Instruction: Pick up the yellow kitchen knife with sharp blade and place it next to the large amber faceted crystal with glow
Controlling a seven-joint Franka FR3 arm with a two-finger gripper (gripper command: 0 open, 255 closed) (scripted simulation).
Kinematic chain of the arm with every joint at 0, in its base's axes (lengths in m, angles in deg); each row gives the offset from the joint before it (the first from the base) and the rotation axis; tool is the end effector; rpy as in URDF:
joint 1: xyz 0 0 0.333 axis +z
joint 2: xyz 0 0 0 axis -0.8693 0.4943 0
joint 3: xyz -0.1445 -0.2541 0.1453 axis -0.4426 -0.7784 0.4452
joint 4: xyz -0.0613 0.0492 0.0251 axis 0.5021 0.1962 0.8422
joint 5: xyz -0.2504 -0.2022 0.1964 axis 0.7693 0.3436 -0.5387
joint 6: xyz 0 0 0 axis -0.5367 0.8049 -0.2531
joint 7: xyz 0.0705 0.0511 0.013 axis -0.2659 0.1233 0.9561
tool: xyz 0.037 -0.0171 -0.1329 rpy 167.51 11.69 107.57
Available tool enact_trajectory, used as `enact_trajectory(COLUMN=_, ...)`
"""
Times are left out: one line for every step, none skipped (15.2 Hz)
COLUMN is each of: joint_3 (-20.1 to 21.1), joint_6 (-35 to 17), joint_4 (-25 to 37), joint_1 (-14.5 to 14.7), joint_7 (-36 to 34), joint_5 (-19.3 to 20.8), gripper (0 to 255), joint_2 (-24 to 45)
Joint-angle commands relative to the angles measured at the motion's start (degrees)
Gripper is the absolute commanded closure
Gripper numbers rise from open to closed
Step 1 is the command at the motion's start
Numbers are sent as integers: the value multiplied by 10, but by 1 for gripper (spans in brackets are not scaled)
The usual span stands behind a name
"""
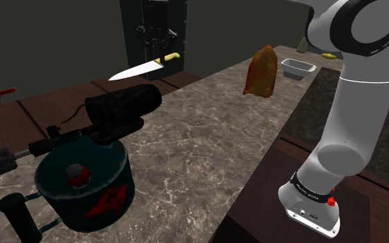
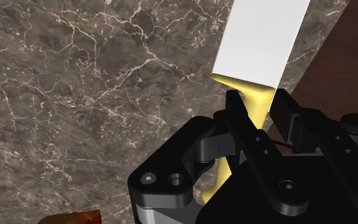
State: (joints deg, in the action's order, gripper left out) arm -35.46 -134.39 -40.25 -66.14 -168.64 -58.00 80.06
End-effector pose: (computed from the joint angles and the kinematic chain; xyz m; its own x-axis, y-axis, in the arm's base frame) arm 0.5739 0.2169 0.5964 0.3783 -0.9235 0.0632 -0.9246 -0.3803 -0.0226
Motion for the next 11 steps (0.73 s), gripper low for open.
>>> enact_trajectory(joint_3=0, joint_6=21, joint_4=29, joint_1=7, joint_7=-1, joint_5=5, gripper=255, joint_2=9)
enact_trajectory(joint_3=0, joint_6=32, joint_4=43, joint_1=10, joint_7=-1, joint_5=8, gripper=255, joint_2=13)
enact_trajectory(joint_3=1, joint_6=42, joint_4=58, joint_1=14, joint_7=-1, joint_5=11, gripper=255, joint_2=18)
enact_trajectory(joint_3=0, joint_6=53, joint_4=74, joint_1=19, joint_7=-1, joint_5=15, gripper=255, joint_2=24)
enact_trajectory(joint_3=0, joint_6=64, joint_4=90, joint_1=23, joint_7=-2, joint_5=18, gripper=255, joint_2=29)
enact_trajectory(joint_3=0, joint_6=76, joint_4=107, joint_1=28, joint_7=-2, joint_5=22, gripper=255, joint_2=36)
enact_trajectory(joint_3=0, joint_6=88, joint_4=125, joint_1=34, joint_7=-2, joint_5=27, gripper=255, joint_2=43)
enact_trajectory(joint_3=0, joint_6=100, joint_4=145, joint_1=40, joint_7=-2, joint_5=32, gripper=255, joint_2=50)
enact_trajectory(joint_3=-1, joint_6=113, joint_4=166, joint_1=47, joint_7=-2, joint_5=37, gripper=255, joint_2=58)
enact_trajectory(joint_3=-2, joint_6=127, joint_4=188, joint_1=55, joint_7=-1, joint_5=43, gripper=255, joint_2=67)
enact_trajectory(joint_3=-3, joint_6=142, joint_4=213, joint_1=64, joint_7=-1, joint_5=50, gripper=255, joint_2=77)
